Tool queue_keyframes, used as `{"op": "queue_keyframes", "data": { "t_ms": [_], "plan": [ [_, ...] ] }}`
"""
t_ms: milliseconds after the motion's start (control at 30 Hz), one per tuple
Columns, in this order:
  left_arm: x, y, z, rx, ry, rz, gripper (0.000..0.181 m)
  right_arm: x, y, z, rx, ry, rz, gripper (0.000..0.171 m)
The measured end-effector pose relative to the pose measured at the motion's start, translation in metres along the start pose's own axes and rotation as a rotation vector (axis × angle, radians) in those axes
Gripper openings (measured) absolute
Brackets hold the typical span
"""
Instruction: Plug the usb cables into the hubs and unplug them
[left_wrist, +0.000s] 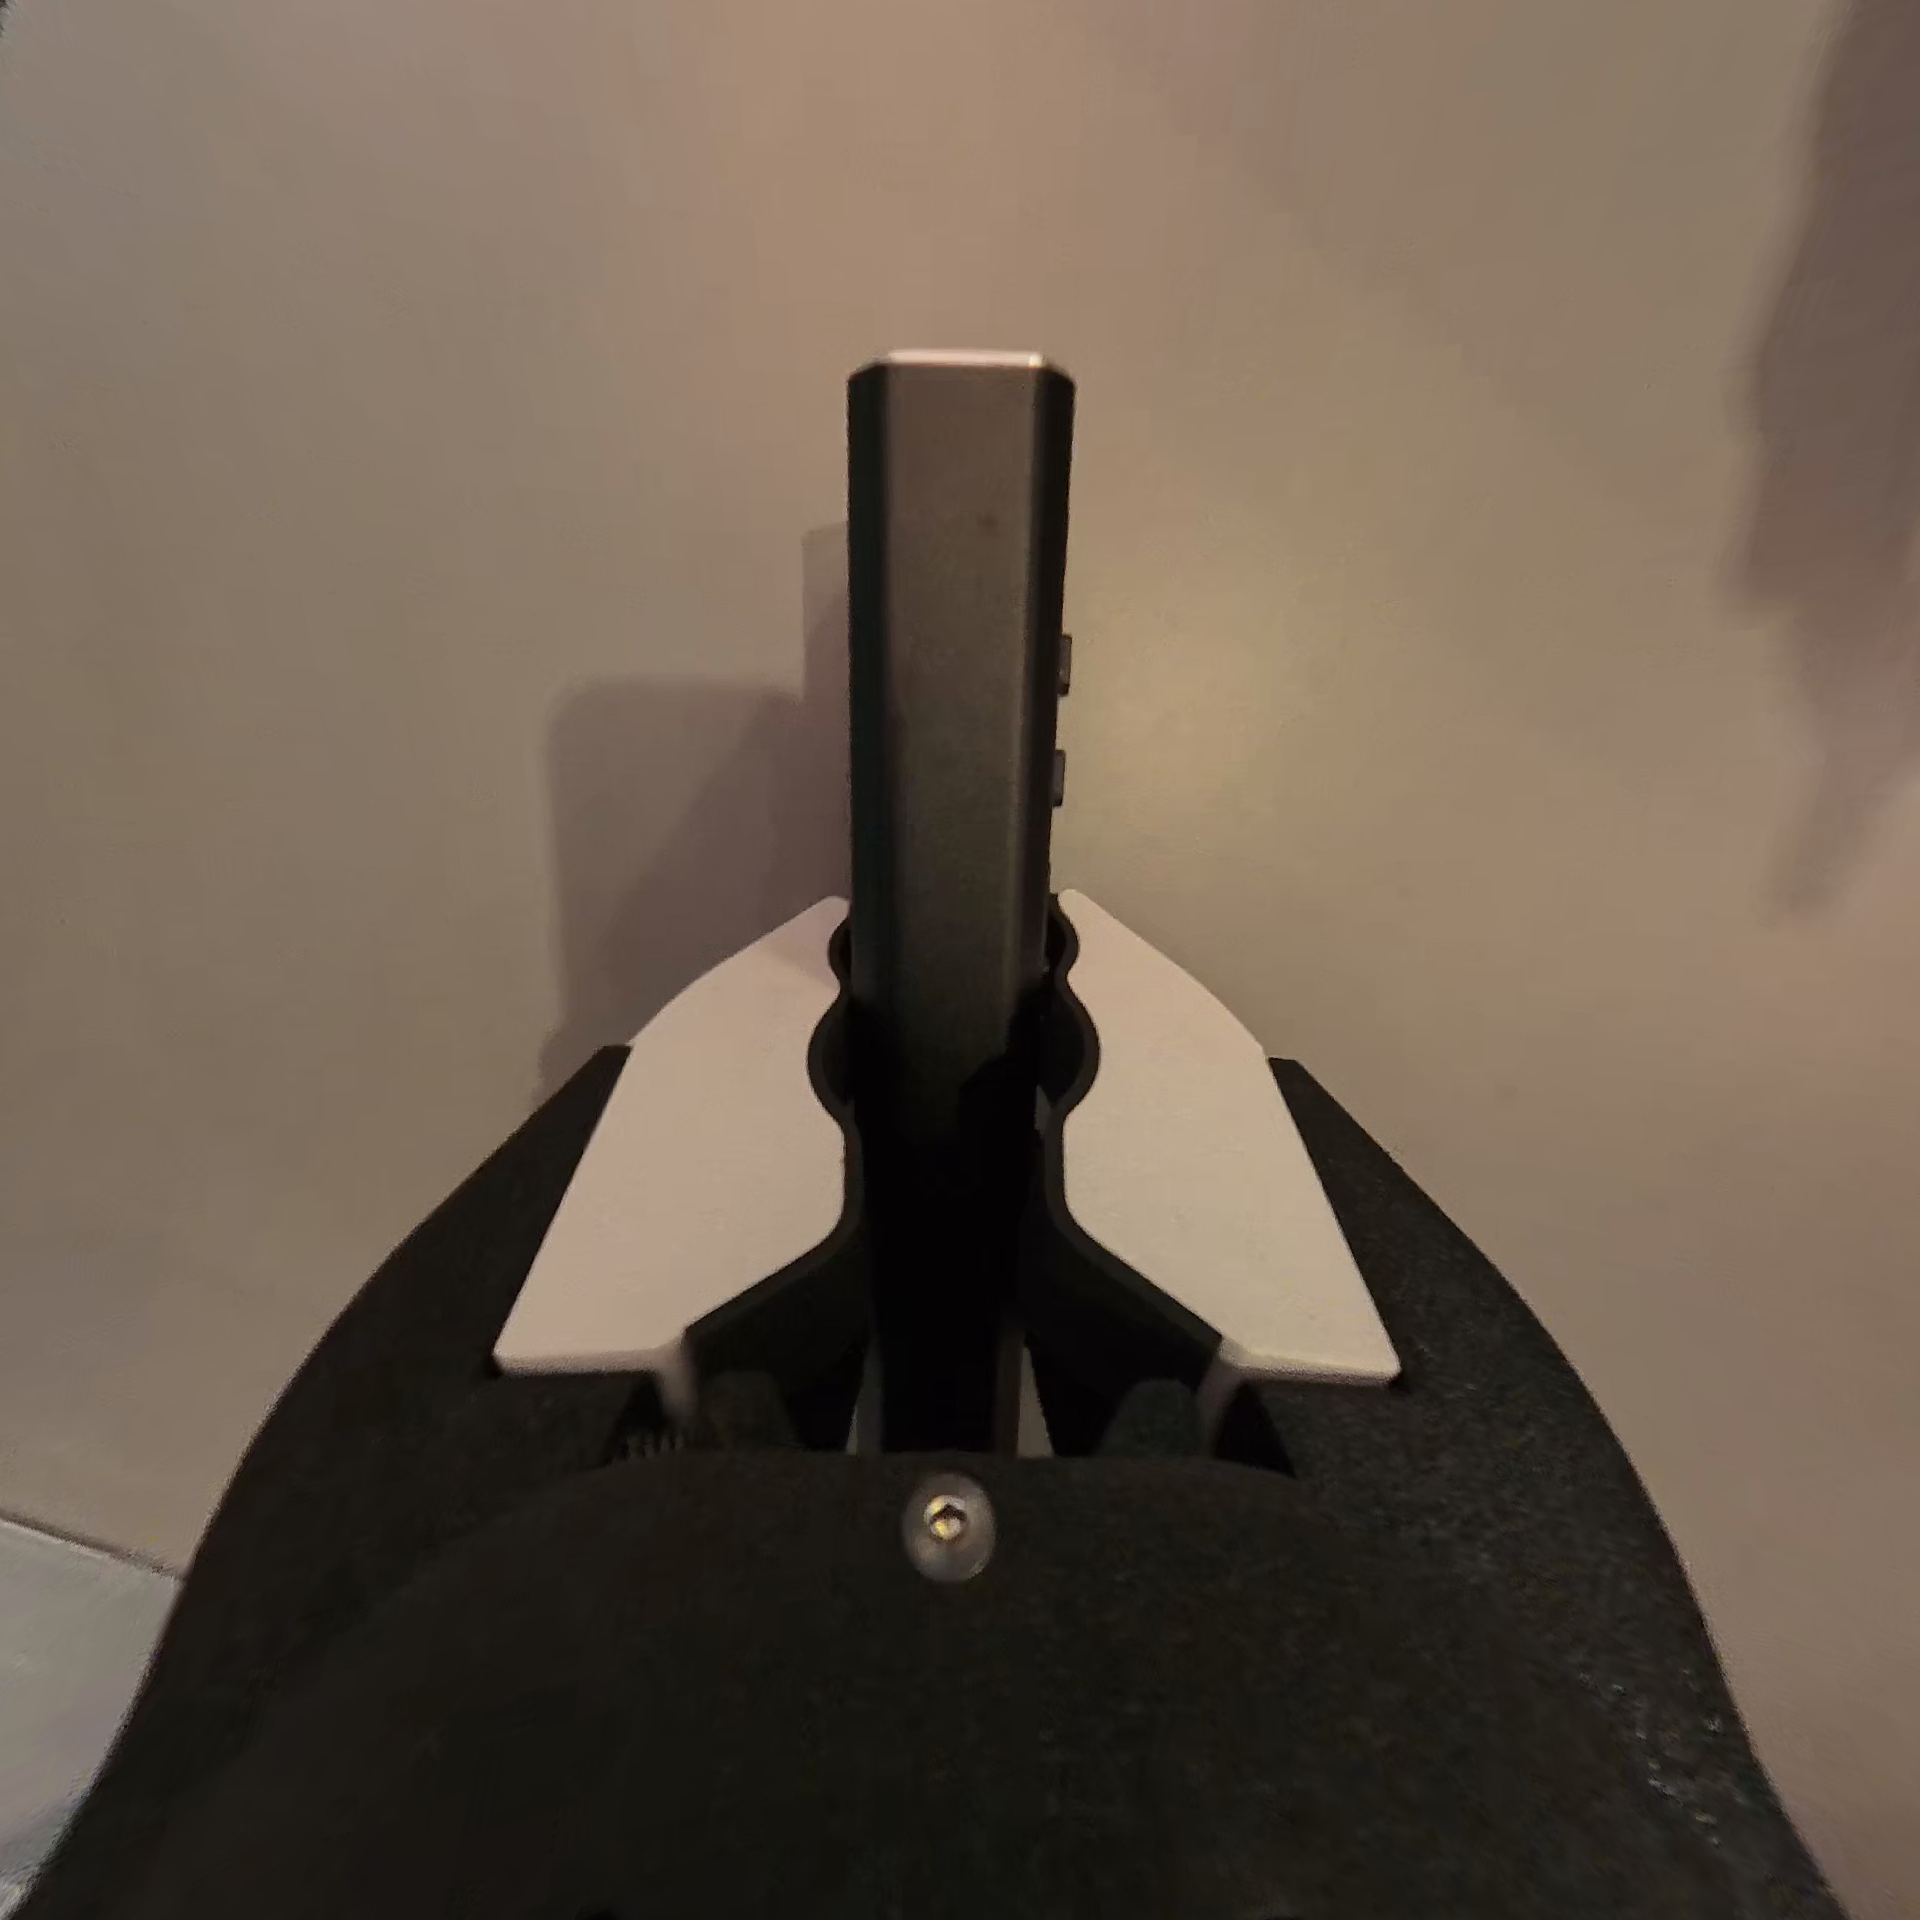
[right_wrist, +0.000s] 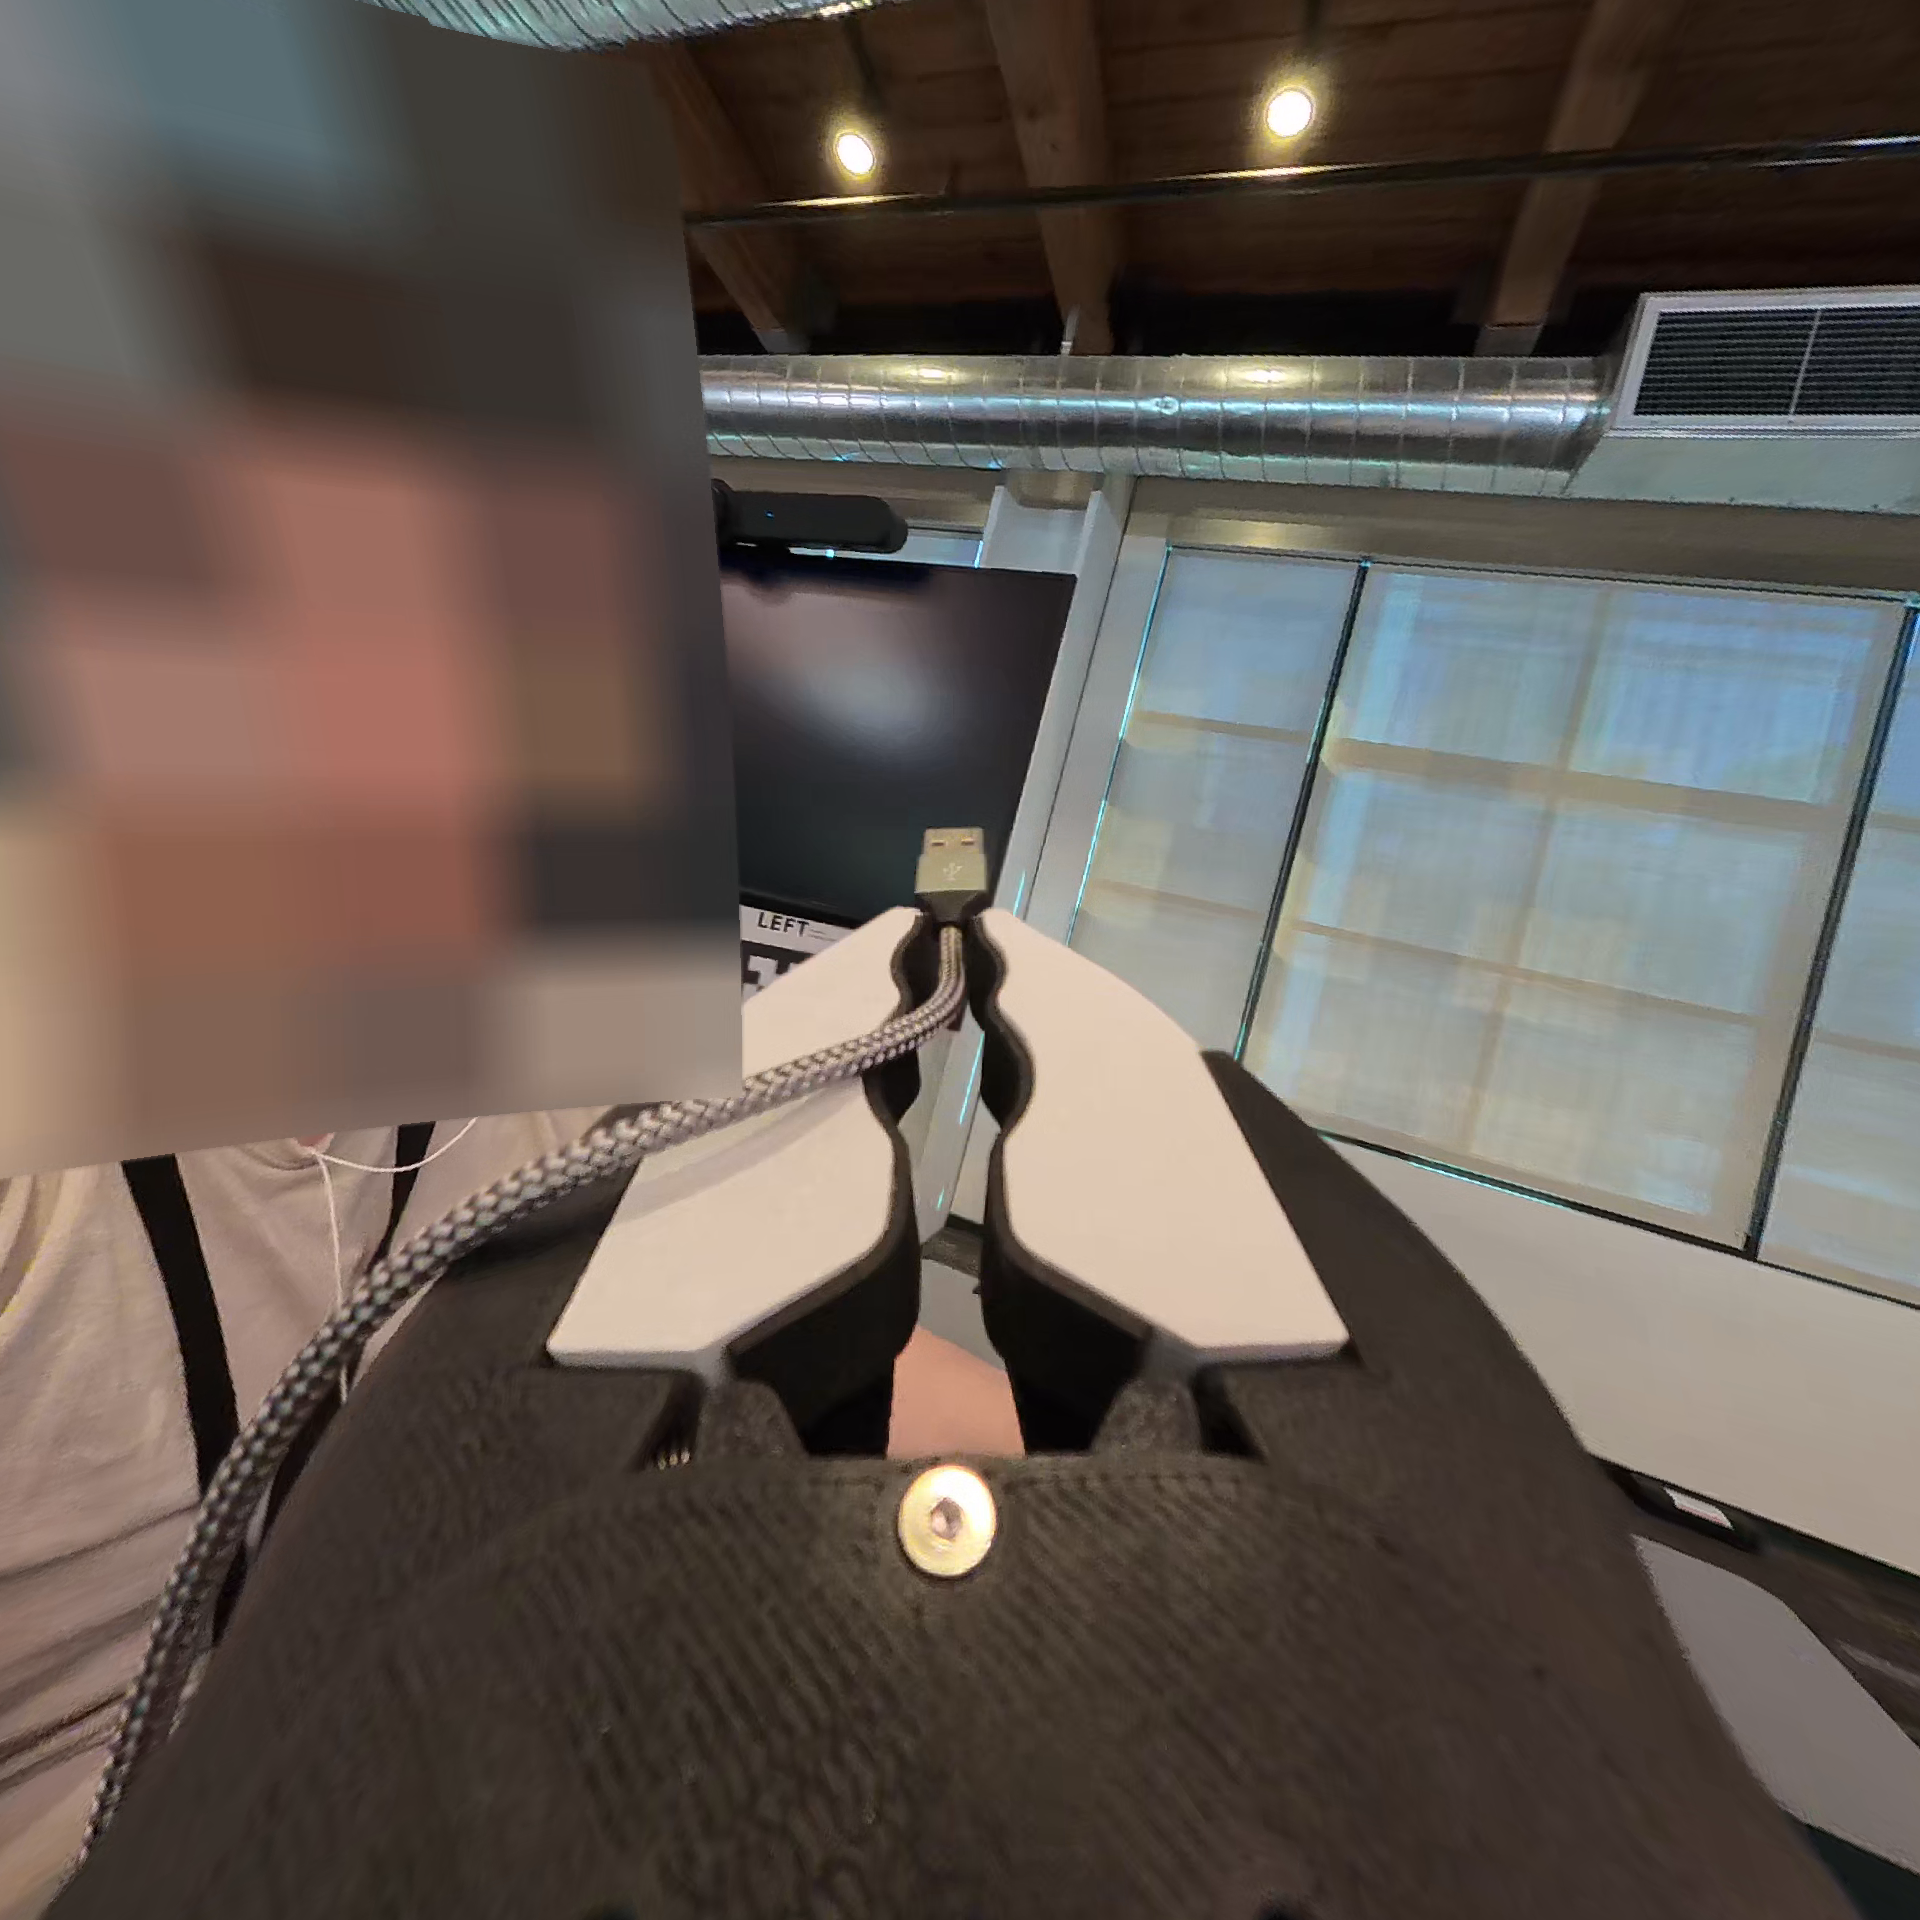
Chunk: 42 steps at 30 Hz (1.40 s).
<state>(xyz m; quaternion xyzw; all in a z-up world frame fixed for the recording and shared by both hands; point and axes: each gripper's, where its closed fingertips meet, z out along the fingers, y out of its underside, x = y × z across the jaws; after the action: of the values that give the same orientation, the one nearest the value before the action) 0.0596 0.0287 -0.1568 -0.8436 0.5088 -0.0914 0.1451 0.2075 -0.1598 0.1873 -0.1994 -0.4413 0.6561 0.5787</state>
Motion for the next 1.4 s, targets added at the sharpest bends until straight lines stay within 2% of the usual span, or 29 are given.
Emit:
{"op": "queue_keyframes", "data": {
  "t_ms": [133, 267, 333, 400, 533, 700, 867, 1400],
  "plan": [
    [0.006, -0.026, -0.025, 0.219, 0.120, -0.075, 0.030, 0.002, -0.003, -0.002, -0.002, 0.028, -0.011, 0.006],
    [0.012, -0.067, -0.086, 0.617, 0.280, -0.160, 0.030, 0.024, 0.002, -0.004, -0.044, 0.180, -0.036, 0.007],
    [0.014, -0.083, -0.124, 0.830, 0.335, -0.189, 0.031, 0.041, 0.003, -0.004, -0.054, 0.298, -0.064, 0.007],
    [0.018, -0.093, -0.161, 1.018, 0.351, -0.169, 0.030, 0.066, 0.005, -0.007, -0.068, 0.493, -0.099, 0.006],
    [0.024, -0.097, -0.207, 1.225, 0.194, -0.094, 0.030, 0.102, 0.021, -0.011, -0.162, 0.857, -0.164, 0.006],
    [0.031, -0.097, -0.235, 1.329, -0.036, -0.017, 0.030, 0.113, 0.064, 0.008, -0.341, 1.011, -0.193, 0.006],
    [0.040, -0.096, -0.247, 1.358, -0.046, 0.006, 0.031, 0.119, 0.100, 0.018, -0.424, 1.066, -0.201, 0.007],
    [0.039, -0.099, -0.237, 1.292, -0.091, -0.004, 0.030, 0.128, 0.113, 0.005, -0.352, 1.108, -0.052, 0.007]
  ]
}}
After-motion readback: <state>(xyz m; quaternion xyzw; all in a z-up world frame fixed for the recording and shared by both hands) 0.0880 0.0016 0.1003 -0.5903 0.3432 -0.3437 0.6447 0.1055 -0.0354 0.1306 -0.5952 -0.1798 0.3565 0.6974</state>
